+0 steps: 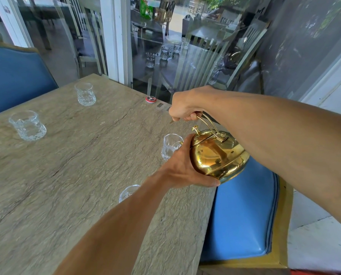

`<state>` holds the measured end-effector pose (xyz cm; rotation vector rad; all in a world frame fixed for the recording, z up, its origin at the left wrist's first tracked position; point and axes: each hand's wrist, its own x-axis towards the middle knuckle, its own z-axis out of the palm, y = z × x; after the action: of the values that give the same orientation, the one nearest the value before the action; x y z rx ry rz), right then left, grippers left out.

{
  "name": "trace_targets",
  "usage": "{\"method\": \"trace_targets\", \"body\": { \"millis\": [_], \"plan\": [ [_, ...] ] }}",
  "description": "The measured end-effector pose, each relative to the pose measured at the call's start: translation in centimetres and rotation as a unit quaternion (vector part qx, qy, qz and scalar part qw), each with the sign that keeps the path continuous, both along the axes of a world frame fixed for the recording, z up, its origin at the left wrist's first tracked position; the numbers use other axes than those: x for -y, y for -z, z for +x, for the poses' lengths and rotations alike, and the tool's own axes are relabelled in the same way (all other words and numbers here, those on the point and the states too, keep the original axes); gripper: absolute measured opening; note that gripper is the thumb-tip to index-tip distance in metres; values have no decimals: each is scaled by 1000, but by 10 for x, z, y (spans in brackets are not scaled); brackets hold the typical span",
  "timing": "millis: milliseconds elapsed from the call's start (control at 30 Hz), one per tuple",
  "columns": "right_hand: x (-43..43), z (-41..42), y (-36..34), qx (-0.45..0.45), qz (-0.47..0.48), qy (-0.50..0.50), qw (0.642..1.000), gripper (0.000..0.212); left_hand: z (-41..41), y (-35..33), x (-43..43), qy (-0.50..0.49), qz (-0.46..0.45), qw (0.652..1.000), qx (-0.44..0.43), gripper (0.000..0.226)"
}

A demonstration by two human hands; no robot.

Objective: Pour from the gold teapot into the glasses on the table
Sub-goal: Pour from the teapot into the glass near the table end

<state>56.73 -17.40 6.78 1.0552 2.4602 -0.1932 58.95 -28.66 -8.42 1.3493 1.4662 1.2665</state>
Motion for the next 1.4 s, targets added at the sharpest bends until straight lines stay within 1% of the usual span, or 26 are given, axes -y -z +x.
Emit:
{"method": "trace_targets", "body": {
  "millis": [100,133,167,267,467,800,967,1400],
  "plan": [
    [2,-3,-2,13,5,-2,1000,36,1,-2,0,-13,-2,1000,-1,114],
    [2,-4,-2,16,6,-4,1000,38,1,-2,0,-18,-1,1000,-2,113],
    [2,-5,-2,18,8,-8,1000,36,2,-2,0,-22,1,1000,-1,112],
    [4,-5,-3,16,21,-22,999,19,2,-3,0,-28,4,1000,1,110],
    [6,-6,-5,18,40,-33,998,21,2,-4,-1,-24,4,1000,7,113],
    [7,-5,-5,24,50,-36,998,23,3,-5,0,-26,0,1000,6,106],
    [5,-5,-4,30,47,-33,998,24,3,-5,0,-23,-2,1000,0,110],
    [5,-3,-6,35,60,-45,997,26,3,-4,-3,-25,5,1000,5,103]
  ]
}}
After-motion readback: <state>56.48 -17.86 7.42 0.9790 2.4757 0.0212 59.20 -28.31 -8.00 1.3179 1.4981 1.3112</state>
